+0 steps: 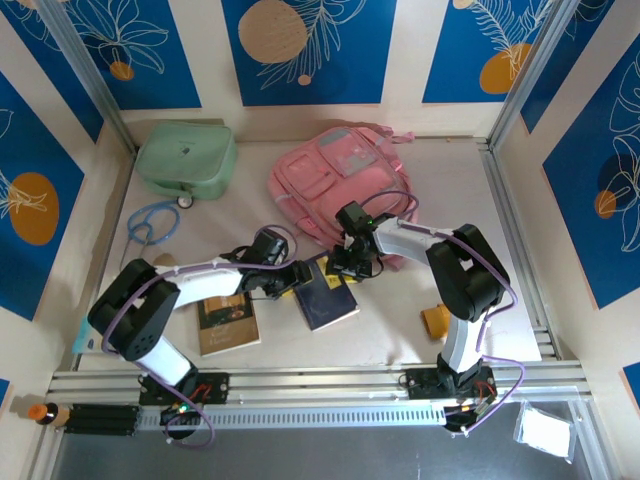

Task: Pack the student bag
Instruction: Pick up the book at the center of the table.

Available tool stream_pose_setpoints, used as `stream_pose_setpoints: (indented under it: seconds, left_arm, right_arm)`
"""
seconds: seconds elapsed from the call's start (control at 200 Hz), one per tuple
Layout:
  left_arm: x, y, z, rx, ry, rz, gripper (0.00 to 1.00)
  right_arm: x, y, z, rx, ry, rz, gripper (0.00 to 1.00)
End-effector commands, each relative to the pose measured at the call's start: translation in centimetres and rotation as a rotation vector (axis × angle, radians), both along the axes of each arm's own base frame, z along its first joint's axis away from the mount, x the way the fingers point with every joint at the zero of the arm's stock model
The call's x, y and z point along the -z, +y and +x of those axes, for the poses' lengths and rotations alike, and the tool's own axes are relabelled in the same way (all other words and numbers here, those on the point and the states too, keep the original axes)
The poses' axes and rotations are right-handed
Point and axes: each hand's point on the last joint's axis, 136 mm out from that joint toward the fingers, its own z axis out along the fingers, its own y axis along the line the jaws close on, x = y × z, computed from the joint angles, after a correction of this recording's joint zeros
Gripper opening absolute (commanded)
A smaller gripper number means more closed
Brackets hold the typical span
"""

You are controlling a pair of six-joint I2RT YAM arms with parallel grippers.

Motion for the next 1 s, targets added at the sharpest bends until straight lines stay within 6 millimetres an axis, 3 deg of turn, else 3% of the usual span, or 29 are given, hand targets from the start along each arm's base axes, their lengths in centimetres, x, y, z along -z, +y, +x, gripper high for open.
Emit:
stream_pose_setpoints:
  seconds: [0.0,0.13,0.43,0.885,0.995]
  left_arm:
    - [-4.9,-2.5,0.4,0.140,-0.192,-0.123,0.59]
    - [-5.3,-2.4,-0.1,0.162,-0.216,-0.144,0.54]
    - [-3.2,-2.6,0.0,0.128,-0.171,-0.145,0.41]
    - [-2.2,-3.4,0.2,0.125,-0.156,-0.194,0.37]
    - [-1.0,-2.2,0.0,0.097,-0.127,-0.123,0.37]
  right_arm:
    - [-0.4,0.3,-0.6,0.004,0.017,0.045,0.40]
    - [-0.4,0.5,-0.3,0.014,0.020,0.062,0.35]
    - [0.7,-0.5,-0.3,0.022,0.030,-0.003,0.22]
    - [2.1,-1.2,-0.7,0.027,0.050,-0.044,0.20]
    - [2.4,-1.7,-0.8,0.033,0.053,-0.068,0.19]
